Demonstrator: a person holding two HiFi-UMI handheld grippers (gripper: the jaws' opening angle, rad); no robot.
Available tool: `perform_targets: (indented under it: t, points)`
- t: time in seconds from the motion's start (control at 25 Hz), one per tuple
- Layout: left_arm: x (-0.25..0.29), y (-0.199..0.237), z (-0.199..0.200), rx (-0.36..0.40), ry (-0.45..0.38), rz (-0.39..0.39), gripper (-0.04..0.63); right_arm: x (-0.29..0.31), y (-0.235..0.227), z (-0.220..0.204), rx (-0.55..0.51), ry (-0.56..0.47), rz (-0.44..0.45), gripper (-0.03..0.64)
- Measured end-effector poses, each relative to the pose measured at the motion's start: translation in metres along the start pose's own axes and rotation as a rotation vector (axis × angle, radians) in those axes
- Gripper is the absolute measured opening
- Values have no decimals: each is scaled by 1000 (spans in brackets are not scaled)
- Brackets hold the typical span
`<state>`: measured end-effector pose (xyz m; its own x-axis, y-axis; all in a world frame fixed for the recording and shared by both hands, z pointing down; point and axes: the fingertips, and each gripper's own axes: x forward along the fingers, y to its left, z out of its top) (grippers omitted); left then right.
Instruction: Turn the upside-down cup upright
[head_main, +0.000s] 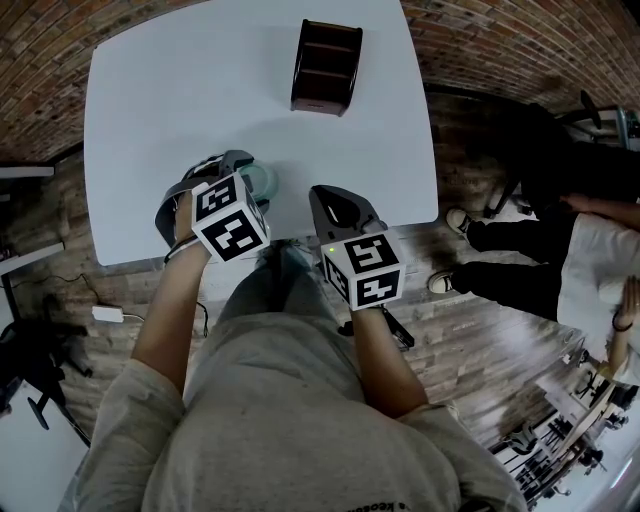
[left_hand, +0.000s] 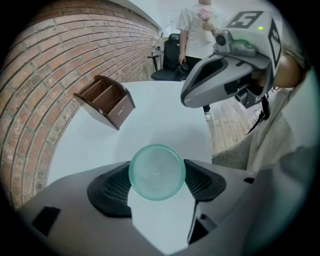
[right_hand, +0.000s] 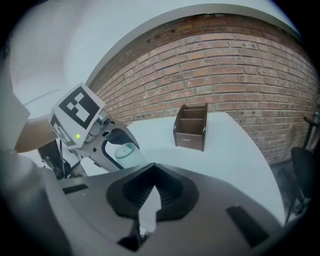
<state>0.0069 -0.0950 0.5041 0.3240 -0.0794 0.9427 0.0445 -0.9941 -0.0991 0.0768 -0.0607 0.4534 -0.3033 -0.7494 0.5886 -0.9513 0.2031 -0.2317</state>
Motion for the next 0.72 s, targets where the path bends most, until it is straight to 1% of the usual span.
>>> perform_targets:
  t: [0.2,0.36,0.56,0.72]
  points:
    - [-1,0,3,-24,-29,-10,324,1,-1,0,2,-2,1,6]
    - [-6,1,5,-58,-62,-19,341,0,-2,1,2,-7,2,6]
    - [-31,4,13,-119,-146,9,341,-2,2,6,-2,-22,10,6]
    - [-53,10,17,-195,-230,37,341,-2,8,13,-17,-40,24,6]
